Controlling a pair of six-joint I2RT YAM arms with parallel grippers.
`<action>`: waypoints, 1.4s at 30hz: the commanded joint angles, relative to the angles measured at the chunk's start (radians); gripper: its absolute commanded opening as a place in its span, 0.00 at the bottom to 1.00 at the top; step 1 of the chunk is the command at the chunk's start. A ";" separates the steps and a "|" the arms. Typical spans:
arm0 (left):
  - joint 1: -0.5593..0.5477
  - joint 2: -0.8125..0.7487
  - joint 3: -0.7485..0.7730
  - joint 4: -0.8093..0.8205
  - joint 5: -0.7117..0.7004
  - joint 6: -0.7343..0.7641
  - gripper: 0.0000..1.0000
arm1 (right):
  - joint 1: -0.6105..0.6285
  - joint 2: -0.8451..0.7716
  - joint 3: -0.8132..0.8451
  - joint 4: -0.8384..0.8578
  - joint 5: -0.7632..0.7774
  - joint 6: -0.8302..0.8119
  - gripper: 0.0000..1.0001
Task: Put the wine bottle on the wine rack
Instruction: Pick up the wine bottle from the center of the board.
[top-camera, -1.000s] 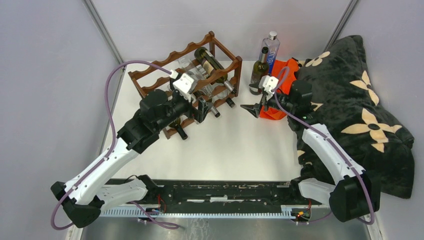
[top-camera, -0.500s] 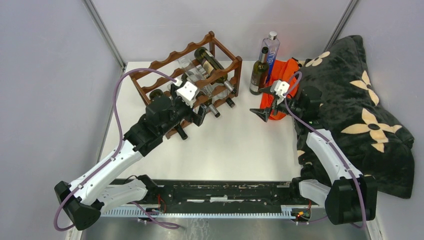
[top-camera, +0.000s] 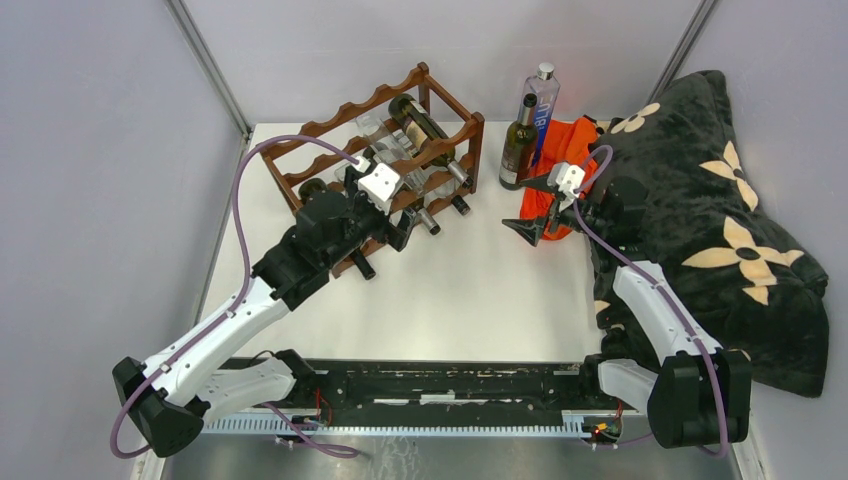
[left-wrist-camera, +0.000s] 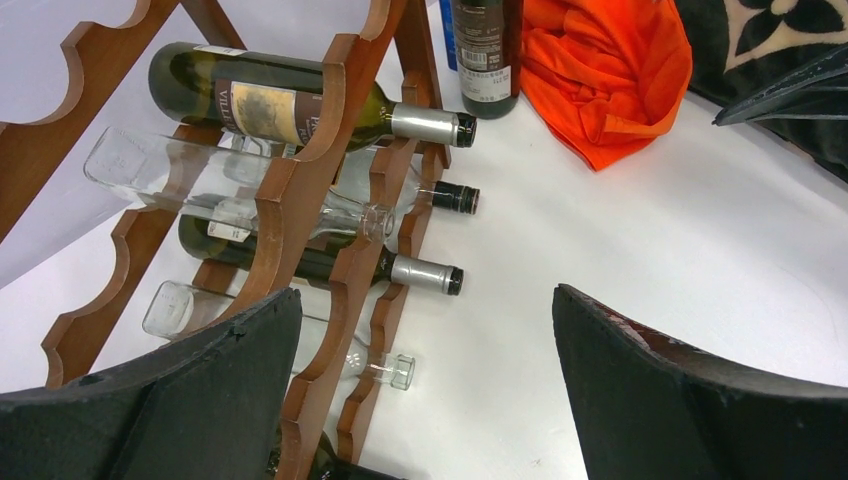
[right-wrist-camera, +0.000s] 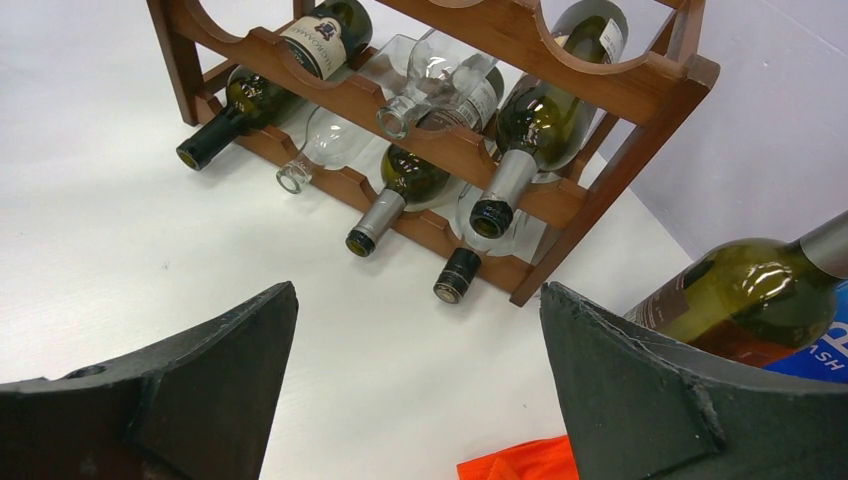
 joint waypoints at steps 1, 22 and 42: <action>0.005 -0.005 0.007 0.055 -0.010 0.039 1.00 | -0.007 0.001 0.001 0.059 -0.039 0.018 0.97; 0.005 -0.011 0.010 0.045 -0.010 0.047 1.00 | -0.014 0.000 -0.018 0.077 -0.030 0.011 0.98; 0.005 -0.011 0.013 0.039 -0.013 0.055 1.00 | -0.021 -0.005 -0.040 0.110 -0.028 0.018 0.98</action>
